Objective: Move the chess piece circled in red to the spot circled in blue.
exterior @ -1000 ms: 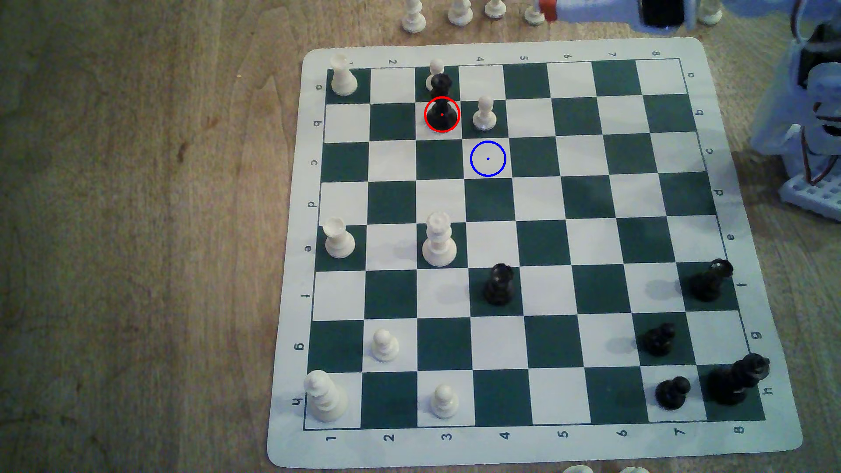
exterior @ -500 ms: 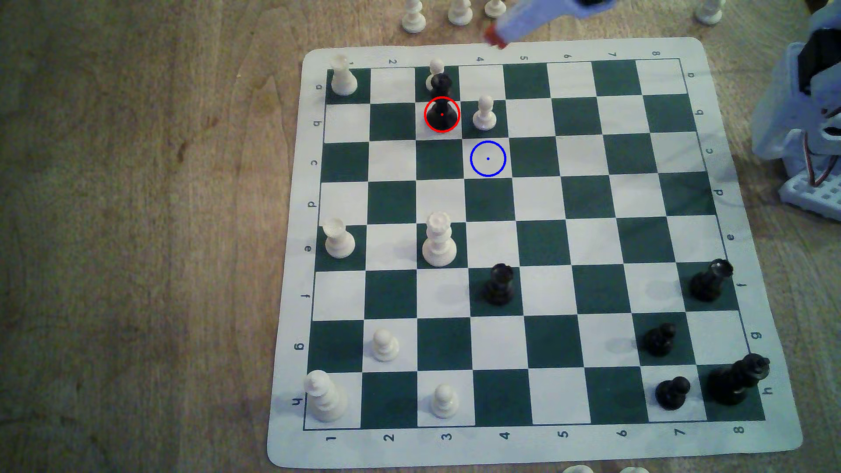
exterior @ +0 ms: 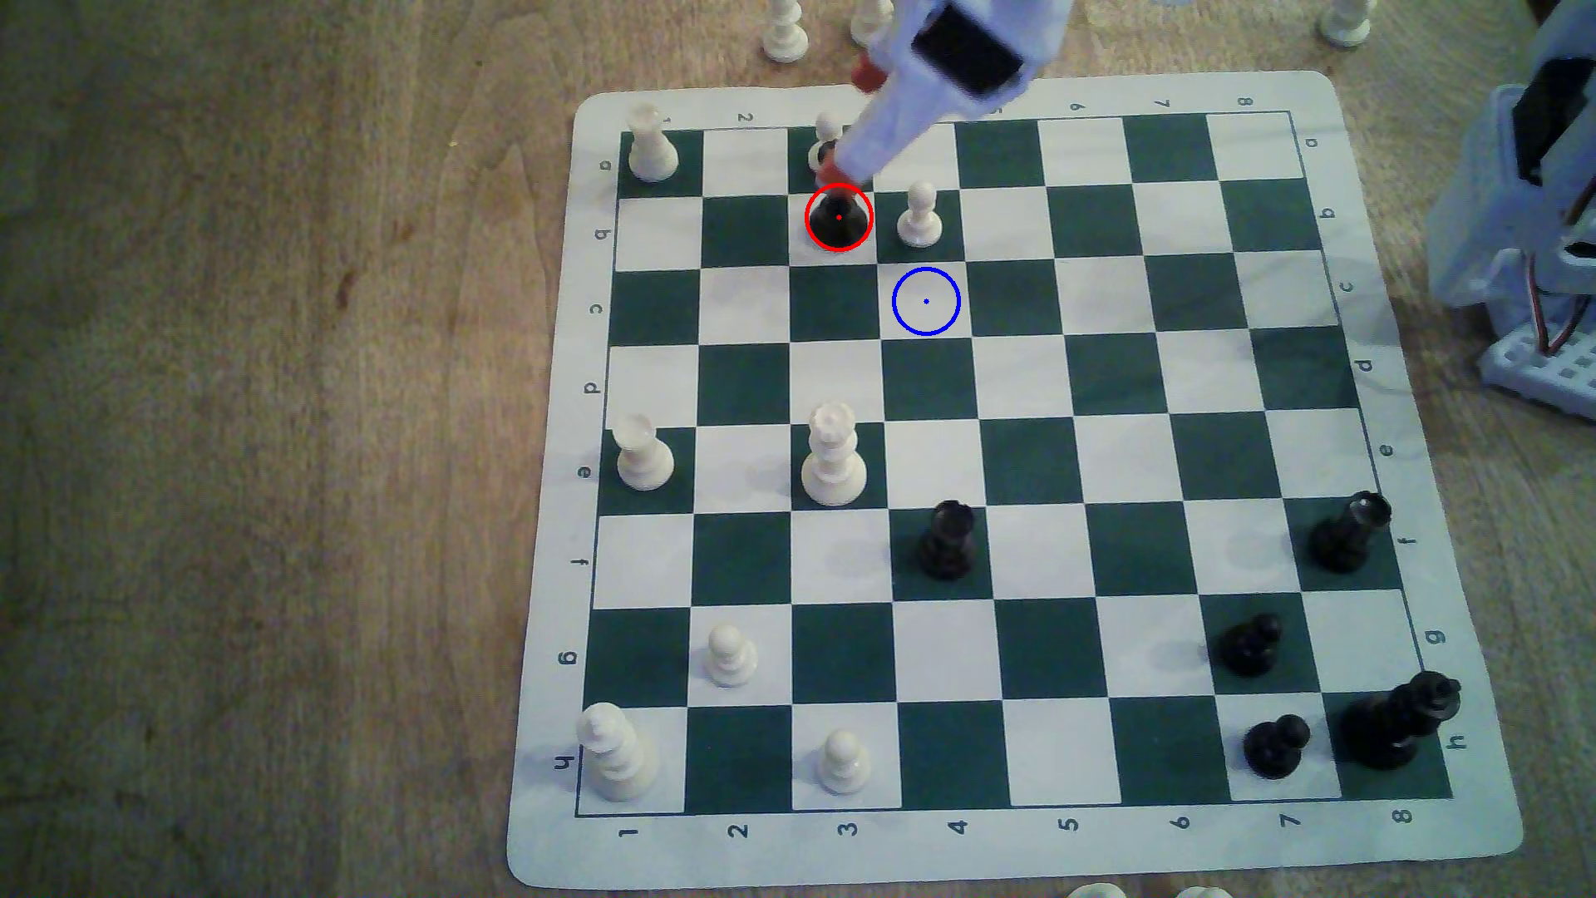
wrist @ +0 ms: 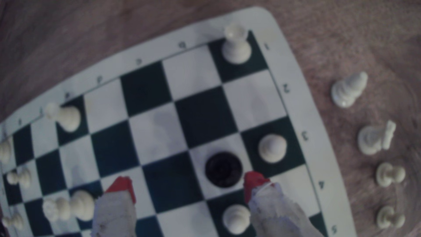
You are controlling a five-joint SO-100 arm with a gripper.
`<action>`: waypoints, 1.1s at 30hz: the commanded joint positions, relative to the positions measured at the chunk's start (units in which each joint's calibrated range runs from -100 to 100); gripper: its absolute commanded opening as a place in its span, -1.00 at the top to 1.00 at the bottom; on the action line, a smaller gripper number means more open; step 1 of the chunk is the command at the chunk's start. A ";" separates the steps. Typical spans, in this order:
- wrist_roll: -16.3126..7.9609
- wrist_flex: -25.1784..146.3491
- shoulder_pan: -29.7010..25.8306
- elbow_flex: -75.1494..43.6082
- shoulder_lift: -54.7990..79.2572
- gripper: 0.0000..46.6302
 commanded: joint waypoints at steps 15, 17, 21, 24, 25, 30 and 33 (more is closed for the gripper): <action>-0.78 -10.19 2.31 0.20 5.15 -0.05; -0.83 -10.19 2.07 0.84 4.90 -0.03; -1.12 -10.35 1.76 1.92 4.98 0.01; -1.47 -10.92 0.98 3.10 5.07 0.03; -1.56 -10.92 0.82 3.10 5.15 0.03; -1.76 -10.84 -0.43 3.37 5.07 0.04; -1.86 -11.09 -1.06 3.37 5.15 0.06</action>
